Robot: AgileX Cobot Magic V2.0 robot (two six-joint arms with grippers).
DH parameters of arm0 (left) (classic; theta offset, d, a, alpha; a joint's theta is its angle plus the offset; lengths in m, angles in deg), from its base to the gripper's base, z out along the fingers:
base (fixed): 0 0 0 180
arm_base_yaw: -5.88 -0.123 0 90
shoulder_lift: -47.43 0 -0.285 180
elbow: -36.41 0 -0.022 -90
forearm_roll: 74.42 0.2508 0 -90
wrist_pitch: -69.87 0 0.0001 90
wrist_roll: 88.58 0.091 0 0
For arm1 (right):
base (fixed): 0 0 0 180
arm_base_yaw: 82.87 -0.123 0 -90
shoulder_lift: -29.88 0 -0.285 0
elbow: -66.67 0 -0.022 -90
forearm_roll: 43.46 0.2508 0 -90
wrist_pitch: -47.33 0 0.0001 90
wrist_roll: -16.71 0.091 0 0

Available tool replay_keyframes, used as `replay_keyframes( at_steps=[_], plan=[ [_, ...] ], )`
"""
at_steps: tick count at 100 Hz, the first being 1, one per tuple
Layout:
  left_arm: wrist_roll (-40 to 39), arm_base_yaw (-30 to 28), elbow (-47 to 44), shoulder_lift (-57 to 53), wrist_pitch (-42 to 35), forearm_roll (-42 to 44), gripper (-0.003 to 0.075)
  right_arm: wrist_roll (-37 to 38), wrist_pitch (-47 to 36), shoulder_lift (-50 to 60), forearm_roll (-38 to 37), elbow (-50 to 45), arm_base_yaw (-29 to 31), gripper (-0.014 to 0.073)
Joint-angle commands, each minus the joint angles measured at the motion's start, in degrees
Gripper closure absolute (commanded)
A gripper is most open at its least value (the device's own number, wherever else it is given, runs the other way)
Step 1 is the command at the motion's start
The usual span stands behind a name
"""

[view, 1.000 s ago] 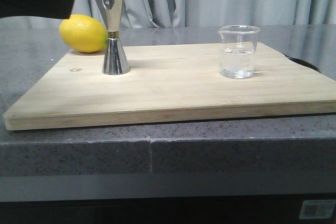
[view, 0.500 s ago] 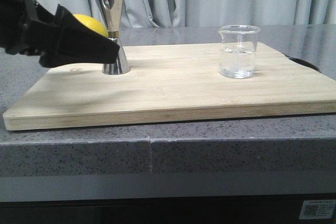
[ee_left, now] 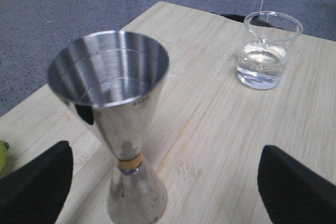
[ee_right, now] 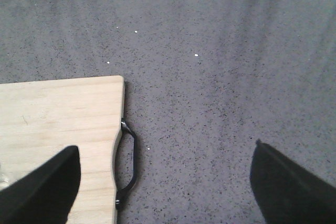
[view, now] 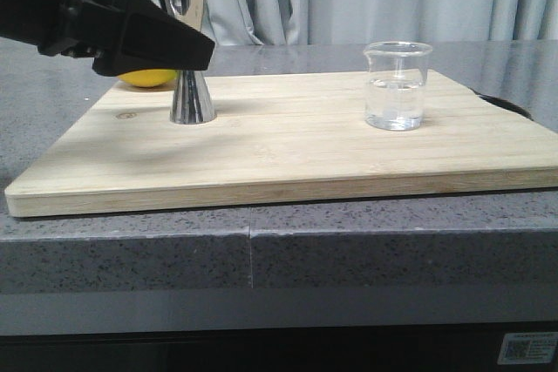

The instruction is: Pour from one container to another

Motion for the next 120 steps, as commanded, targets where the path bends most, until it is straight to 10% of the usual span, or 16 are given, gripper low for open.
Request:
replay_keyframes(
  at_steps=[1, 87, 120],
  plan=[
    [0.8, 0.5, 1.8, -1.7, 3.4, -4.0, 0.0087, -0.5, -4.2, 0.1, -0.7, 1.9, 0.0, -0.0001],
    [0.9, 0.5, 8.8, 9.7, 11.7, -4.0, 0.0096, -0.5, -4.5, 0.1, -1.1, 1.9, 0.0, -0.0001],
    [1.2, 0.5, 8.8, 9.7, 11.7, -4.0, 0.0351, -0.5, -4.5, 0.1, -1.1, 1.9, 0.0, -0.0001]
  ],
)
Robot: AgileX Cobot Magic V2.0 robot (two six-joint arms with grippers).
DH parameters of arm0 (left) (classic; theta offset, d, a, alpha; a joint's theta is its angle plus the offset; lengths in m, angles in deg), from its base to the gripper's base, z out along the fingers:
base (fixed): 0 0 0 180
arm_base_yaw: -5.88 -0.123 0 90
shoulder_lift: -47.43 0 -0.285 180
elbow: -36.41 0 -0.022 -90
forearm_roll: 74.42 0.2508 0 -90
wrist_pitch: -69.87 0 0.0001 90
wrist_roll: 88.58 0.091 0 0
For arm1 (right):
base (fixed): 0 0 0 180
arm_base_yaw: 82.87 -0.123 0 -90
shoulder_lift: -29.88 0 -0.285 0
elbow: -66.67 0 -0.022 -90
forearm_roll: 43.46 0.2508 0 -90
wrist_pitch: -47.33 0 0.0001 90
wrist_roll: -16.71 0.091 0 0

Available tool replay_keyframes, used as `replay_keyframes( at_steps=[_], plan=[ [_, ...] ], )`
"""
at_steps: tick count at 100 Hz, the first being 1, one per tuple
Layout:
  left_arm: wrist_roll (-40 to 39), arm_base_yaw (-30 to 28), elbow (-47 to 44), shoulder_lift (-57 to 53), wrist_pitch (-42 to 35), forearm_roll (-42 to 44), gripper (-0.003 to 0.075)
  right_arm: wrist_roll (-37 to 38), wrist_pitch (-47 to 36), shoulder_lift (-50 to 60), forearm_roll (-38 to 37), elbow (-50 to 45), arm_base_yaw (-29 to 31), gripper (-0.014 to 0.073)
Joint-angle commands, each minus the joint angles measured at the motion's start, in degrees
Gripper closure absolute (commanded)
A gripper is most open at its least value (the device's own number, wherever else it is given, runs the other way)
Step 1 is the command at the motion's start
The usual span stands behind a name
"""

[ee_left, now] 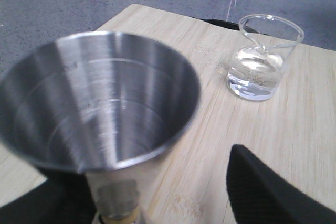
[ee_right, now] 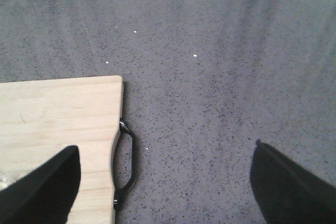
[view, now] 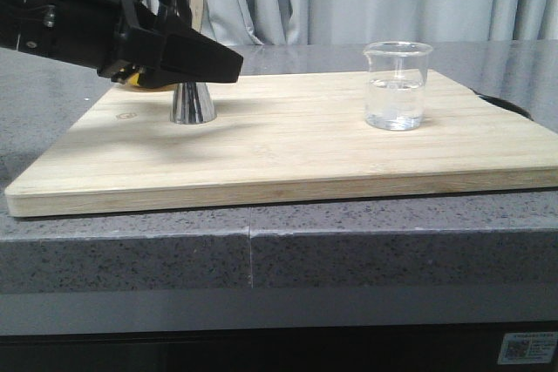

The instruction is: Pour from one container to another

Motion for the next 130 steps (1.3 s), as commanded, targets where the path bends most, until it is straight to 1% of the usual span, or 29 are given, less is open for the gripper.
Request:
replay_keyframes(
  at_steps=[1, 13, 54, 79, 87, 113, 130],
  plan=[
    [0.2, 0.5, 1.7, -1.9, 3.7, -4.0, 0.0357, -0.5, -4.5, 0.1, -0.6, 1.9, 0.0, -0.0001],
    [0.2, 0.5, 1.7, -1.9, 3.7, -4.0, 0.0386, -0.5, -4.5, 0.1, -0.6, 1.9, 0.0, -0.0001],
    [0.2, 0.5, 1.7, -1.9, 3.4, -4.0, 0.0395, -0.5, -4.5, 0.1, -0.6, 1.9, 0.0, -0.0001],
    [0.2, 0.5, 1.7, -1.9, 3.4, -4.0, 0.0536, -0.5, -4.5, 0.0, -0.6, 1.9, 0.0, -0.0001],
    [0.2, 0.5, 1.7, -1.9, 3.4, -4.0, 0.0565, -0.5, -4.5, 0.0, -0.6, 1.9, 0.0, -0.0001],
    [0.2, 0.5, 1.7, -1.9, 3.9, -4.0, 0.0631, -0.5, -4.6, 0.0, -0.6, 1.8, 0.0, -0.0001],
    [0.2, 0.5, 1.7, -1.9, 5.4, -4.0, 0.066, -0.5, -6.6, 0.0, -0.6, -0.7, 0.0, -0.0001]
  ],
)
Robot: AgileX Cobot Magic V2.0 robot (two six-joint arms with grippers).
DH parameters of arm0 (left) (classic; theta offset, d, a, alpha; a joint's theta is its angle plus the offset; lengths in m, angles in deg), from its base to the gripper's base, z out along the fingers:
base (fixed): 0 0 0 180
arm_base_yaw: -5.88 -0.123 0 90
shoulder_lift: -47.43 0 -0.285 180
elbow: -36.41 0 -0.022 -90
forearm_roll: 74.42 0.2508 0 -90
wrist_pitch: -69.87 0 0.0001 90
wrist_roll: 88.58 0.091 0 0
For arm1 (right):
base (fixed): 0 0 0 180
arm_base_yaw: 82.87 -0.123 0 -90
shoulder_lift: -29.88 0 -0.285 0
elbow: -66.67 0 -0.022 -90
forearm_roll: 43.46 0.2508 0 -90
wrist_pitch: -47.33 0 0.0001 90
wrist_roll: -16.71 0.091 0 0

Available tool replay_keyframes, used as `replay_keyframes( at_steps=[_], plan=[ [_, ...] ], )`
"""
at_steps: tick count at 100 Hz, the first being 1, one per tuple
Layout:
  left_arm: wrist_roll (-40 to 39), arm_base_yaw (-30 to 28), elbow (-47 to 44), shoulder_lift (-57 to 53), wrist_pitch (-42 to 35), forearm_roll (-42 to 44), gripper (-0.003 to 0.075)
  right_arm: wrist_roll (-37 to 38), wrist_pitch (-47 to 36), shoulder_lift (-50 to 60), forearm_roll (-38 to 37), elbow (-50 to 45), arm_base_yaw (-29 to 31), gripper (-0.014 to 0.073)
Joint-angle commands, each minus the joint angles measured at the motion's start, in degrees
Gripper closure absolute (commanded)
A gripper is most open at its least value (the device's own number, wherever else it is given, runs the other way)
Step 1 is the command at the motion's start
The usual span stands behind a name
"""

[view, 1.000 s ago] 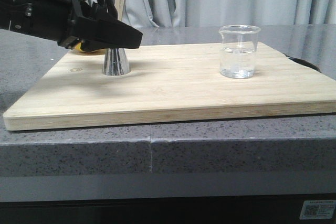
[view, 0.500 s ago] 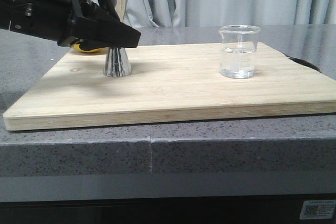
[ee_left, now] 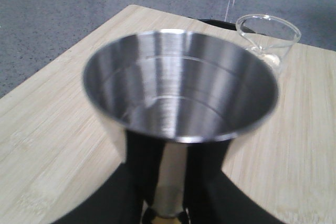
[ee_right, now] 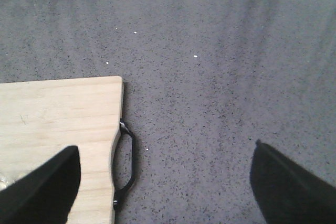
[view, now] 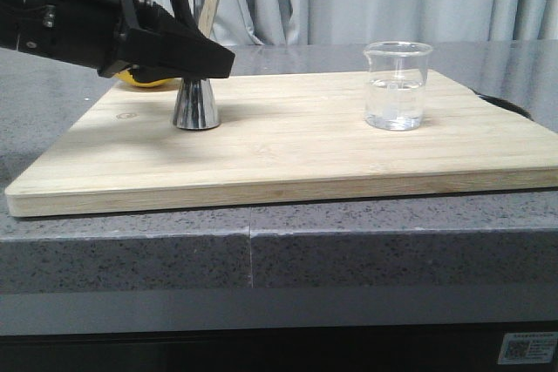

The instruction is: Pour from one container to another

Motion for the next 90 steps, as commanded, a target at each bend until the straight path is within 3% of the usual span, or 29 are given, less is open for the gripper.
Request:
replay_keyframes(
  at_steps=[1, 28, 57, 90],
  plan=[
    [0.0, 0.5, 1.7, -2.0, 4.6, -4.1, 0.066, -0.5, -5.5, 0.0, -0.6, 0.2, 0.0, -0.0001],
    [0.0, 0.5, 1.9, -2.1, 7.5, -4.1, 0.0661, -0.5, -9.8, 0.0, -0.6, -5.9, -0.9, -0.0001],
    [0.0, 0.5, 4.5, -2.1, 9.6, -4.1, 0.0661, -0.5, -16.3, 0.0, -0.6, -11.7, -7.9, -0.0001],
    [0.0, 0.5, 5.0, -2.1, 10.7, -4.1, 0.0661, -0.5, -34.6, -0.1, -0.6, -22.2, -14.5, -0.0001]
  ],
)
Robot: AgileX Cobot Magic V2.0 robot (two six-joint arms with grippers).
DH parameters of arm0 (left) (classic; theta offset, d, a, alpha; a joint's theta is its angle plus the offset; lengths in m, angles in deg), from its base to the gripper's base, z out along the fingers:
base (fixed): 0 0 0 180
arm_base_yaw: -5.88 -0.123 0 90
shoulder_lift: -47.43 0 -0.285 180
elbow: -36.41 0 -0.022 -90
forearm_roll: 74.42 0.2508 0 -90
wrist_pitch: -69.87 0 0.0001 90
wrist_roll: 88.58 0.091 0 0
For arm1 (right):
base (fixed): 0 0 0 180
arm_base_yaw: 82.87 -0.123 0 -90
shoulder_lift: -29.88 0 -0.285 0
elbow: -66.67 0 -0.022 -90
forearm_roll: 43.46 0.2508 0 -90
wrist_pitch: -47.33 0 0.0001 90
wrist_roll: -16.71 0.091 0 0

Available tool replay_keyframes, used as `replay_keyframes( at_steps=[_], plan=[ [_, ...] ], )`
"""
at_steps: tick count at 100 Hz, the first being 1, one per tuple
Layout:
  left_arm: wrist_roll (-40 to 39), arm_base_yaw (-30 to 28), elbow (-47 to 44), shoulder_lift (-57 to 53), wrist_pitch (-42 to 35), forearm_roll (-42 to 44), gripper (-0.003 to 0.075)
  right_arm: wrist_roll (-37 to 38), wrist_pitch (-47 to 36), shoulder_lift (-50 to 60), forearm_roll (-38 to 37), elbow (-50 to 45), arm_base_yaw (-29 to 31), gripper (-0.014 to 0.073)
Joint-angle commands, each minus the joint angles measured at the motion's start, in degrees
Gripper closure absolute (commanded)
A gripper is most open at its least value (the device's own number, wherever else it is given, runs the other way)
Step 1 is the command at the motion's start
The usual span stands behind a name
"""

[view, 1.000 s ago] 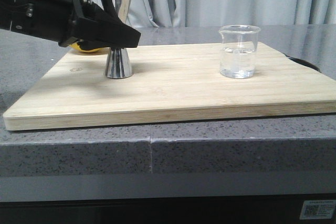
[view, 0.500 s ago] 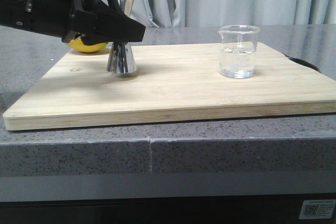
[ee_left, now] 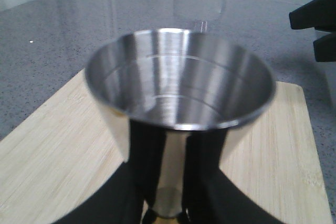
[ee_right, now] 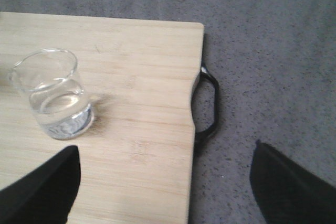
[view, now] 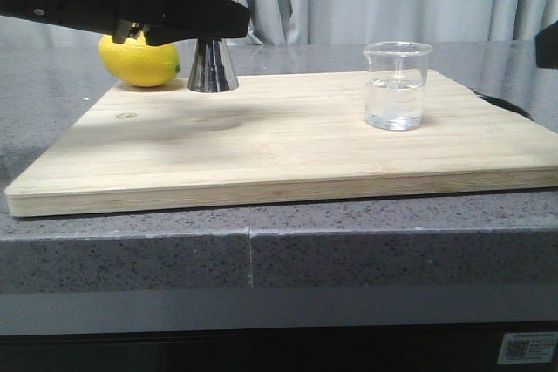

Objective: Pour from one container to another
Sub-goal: 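Reach the right gripper to the glass beaker and grasp it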

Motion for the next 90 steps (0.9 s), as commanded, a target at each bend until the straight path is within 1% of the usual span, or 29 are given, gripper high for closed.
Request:
replay_keyframes(
  at_steps=[1, 21, 36, 47, 65, 90],
  plan=[
    [-0.1, 0.5, 1.7, -2.1, 4.2, -4.5, 0.0661, -0.5, -11.1, -0.1, -0.6, -1.2, -1.3, -0.0001],
    [-0.1, 0.5, 1.7, -2.1, 6.2, -4.5, 0.0661, -0.5, -16.4, -4.8, -0.7, -2.7, -3.1, -0.0001],
    [-0.1, 0.5, 1.7, -2.1, 7.3, -4.5, 0.0661, -0.5, -24.0, -11.3, -1.4, -2.7, -3.9, -0.0001],
    [-0.1, 0.5, 1.7, -2.1, 7.5, -4.5, 0.0661, -0.5, -28.5, -16.1, -1.7, -2.7, -5.8, -0.0001],
    [-0.1, 0.5, 1.7, -2.1, 8.0, -4.5, 0.0661, -0.5, -39.0, -22.9, -2.1, -2.7, -8.3, -0.0001],
    [-0.1, 0.5, 1.7, -2.1, 8.5, -4.5, 0.0661, 0.6, -49.5, -30.2, -3.7, -2.7, -8.5, -0.0001]
  ],
)
